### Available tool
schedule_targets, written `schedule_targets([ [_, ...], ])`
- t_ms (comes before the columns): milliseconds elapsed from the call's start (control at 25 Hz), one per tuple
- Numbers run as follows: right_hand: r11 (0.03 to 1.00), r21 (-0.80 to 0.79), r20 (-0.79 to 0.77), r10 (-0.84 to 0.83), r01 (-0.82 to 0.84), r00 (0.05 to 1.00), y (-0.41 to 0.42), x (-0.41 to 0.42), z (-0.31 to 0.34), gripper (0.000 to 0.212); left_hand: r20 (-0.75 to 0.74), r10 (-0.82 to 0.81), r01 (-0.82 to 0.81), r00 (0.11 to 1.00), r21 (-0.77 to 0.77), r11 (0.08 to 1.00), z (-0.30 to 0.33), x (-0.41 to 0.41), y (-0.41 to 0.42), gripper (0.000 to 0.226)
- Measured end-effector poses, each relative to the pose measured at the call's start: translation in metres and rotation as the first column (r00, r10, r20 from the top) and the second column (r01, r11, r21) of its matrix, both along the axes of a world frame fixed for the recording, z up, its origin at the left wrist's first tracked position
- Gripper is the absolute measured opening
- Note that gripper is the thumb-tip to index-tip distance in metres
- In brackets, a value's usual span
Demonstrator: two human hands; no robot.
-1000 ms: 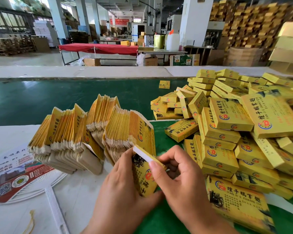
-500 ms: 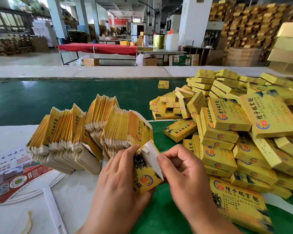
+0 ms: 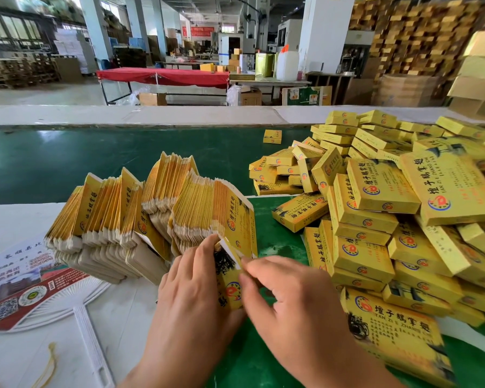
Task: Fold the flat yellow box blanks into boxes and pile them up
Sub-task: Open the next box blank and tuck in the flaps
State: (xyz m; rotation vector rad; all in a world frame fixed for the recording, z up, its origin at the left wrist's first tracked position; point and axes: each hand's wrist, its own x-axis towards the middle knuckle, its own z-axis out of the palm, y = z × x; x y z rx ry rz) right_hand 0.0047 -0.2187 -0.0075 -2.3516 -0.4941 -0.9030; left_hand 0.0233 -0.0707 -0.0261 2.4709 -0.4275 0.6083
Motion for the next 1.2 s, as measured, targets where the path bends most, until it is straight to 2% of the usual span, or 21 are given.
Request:
schedule_targets([
  [80,1.000,-0.014,0.007,0.003,-0.003,1.000,0.002,0.000,-0.001,0.020,0.014,-0.008,0.009,1.000,-0.019,1.000,0.001,-0.001,0.001,0.081],
  [200,0.995,0.083,-0.019,0.055,-0.053,0.998,0.005,0.000,-0.004,0.033,0.057,-0.079,0.084,0.995,-0.102,0.991,0.006,-0.004,0.000,0.087],
  [360,0.986,0.122,-0.027,0.120,-0.116,0.992,0.006,0.002,-0.005,0.036,0.084,-0.097,0.110,0.992,-0.166,0.980,0.005,-0.004,0.000,0.056],
  [480,0.985,0.131,-0.009,0.110,-0.108,0.994,0.006,0.003,-0.005,0.032,0.061,-0.085,0.097,0.994,-0.229,0.969,0.005,-0.004,0.000,0.048],
  [680,0.968,0.240,0.045,0.065,-0.074,0.997,-0.006,0.005,-0.001,0.023,0.083,-0.151,0.169,0.985,-0.282,0.945,0.006,-0.006,-0.001,0.069],
  [720,0.968,0.245,0.039,0.055,-0.063,0.998,-0.010,0.006,0.001,0.021,0.088,-0.180,0.198,0.980,-0.291,0.936,0.006,-0.006,0.001,0.068],
  [880,0.967,0.251,-0.074,0.060,-0.040,0.995,-0.020,0.009,0.004,0.015,0.088,-0.214,0.231,0.973,-0.342,0.911,0.007,0.001,0.008,0.025],
  [1000,0.965,0.256,-0.109,0.092,-0.061,0.990,-0.021,0.007,0.005,0.011,0.095,-0.250,0.267,0.964,-0.396,0.879,0.006,0.007,0.010,0.017],
  [1120,0.959,0.277,-0.117,0.104,-0.068,0.988,-0.021,0.006,0.004,0.009,0.022,-0.307,0.281,0.952,-0.468,0.838,-0.002,0.010,0.011,0.028],
  [1200,0.924,0.377,-0.132,0.128,-0.070,0.983,-0.023,0.006,0.002,0.008,-0.098,-0.400,0.273,0.911,-0.584,0.765,-0.006,0.014,0.013,0.031],
])
